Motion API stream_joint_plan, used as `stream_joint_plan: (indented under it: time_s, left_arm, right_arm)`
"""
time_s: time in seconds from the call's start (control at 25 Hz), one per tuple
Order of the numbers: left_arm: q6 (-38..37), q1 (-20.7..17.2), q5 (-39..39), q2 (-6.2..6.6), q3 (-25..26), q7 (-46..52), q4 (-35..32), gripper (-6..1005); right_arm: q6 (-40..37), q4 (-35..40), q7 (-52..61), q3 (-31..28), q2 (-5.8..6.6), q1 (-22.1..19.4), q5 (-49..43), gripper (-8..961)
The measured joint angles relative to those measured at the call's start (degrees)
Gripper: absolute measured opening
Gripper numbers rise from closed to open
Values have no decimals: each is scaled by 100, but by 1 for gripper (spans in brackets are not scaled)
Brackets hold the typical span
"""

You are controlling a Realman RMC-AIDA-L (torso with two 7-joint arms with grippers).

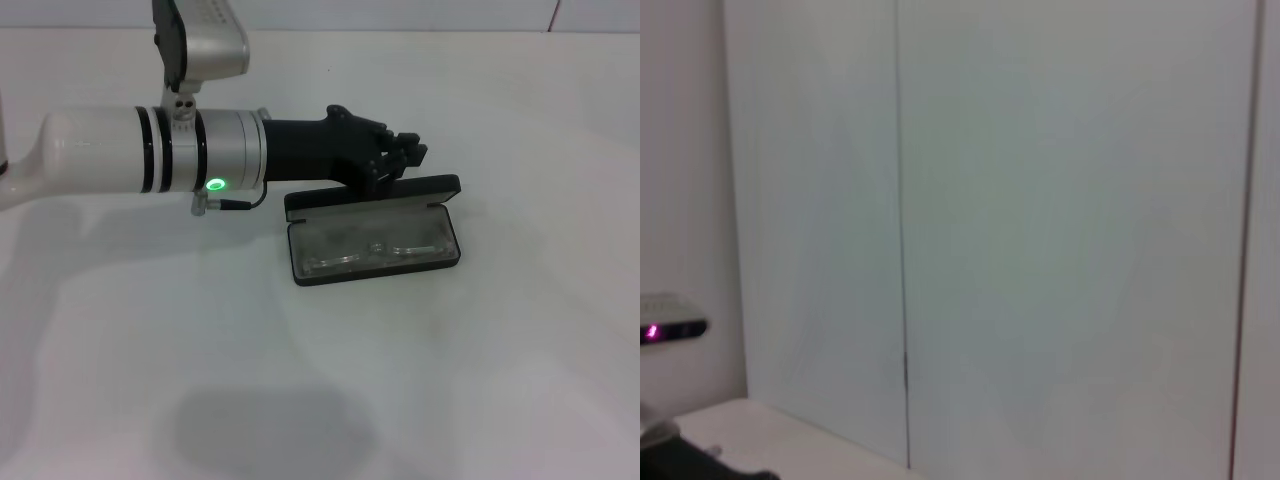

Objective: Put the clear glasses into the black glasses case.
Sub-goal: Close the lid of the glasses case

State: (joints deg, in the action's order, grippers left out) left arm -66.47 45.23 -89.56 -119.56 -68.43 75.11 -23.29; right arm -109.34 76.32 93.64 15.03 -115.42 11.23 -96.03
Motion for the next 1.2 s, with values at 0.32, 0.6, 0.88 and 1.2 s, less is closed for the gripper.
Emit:
stream_joint_plan:
  time_s: [0.32,0.6,0.88,1.2]
  left_arm:
    - [129,31,-142,13,-48,125,83,160]
    - [129,44,-293,23,-48,240,57,166]
    - [136,71,-435,24,-40,340,53,173]
    - [130,82,-702,40,-48,533,38,180]
  right_arm:
    - [0,-610,-327,-5,5,128,-39,95]
    - [32,-861,-486,-15,11,207,-126,95]
    - [39,-901,-495,-28,11,217,-128,96]
    - [39,-985,-547,-23,11,222,-128,97]
